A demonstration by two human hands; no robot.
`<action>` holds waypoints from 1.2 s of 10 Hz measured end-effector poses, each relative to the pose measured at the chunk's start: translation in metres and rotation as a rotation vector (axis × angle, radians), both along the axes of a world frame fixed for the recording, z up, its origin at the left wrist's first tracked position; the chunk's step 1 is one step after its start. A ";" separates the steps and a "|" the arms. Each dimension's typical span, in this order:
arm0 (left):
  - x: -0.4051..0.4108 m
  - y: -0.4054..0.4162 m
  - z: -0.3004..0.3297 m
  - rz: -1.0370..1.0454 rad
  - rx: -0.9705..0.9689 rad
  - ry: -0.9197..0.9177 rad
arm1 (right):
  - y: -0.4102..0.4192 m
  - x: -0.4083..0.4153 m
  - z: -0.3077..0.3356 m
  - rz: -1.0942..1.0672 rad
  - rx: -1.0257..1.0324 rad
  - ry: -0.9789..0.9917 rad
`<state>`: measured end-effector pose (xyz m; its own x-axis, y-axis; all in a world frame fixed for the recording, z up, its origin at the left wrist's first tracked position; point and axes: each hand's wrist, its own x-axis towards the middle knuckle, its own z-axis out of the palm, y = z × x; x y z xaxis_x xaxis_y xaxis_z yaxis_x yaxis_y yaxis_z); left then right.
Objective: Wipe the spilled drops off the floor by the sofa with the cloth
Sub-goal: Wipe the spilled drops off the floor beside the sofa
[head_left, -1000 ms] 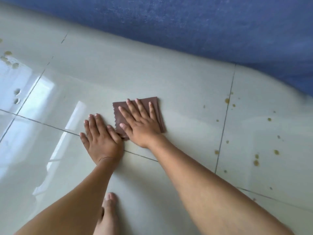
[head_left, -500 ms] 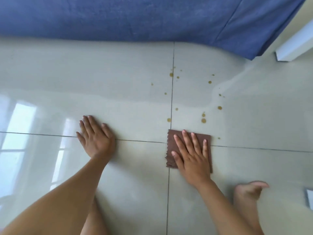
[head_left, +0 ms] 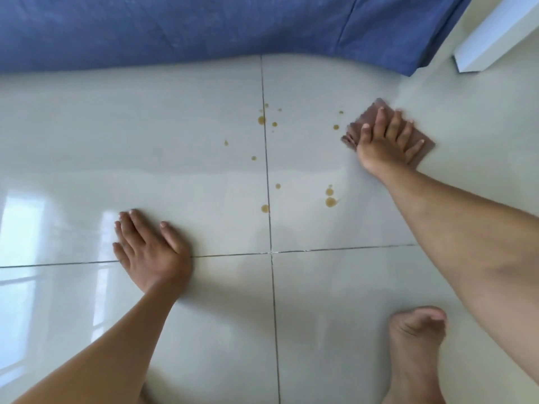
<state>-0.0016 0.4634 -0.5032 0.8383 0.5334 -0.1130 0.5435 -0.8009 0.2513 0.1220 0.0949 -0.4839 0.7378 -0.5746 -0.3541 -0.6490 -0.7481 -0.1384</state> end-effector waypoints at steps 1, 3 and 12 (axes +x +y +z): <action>0.000 -0.001 -0.001 0.001 0.008 0.012 | 0.036 0.039 0.001 0.047 0.062 -0.008; 0.001 0.000 -0.001 -0.015 0.029 0.020 | 0.155 0.049 0.002 0.557 0.089 -0.044; 0.000 -0.002 0.001 -0.008 -0.005 0.013 | 0.087 0.019 -0.003 0.458 -0.002 -0.016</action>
<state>-0.0014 0.4619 -0.5021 0.8408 0.5264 -0.1268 0.5406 -0.8037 0.2486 0.1410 0.1820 -0.4871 0.9215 -0.1886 -0.3394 -0.2490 -0.9578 -0.1439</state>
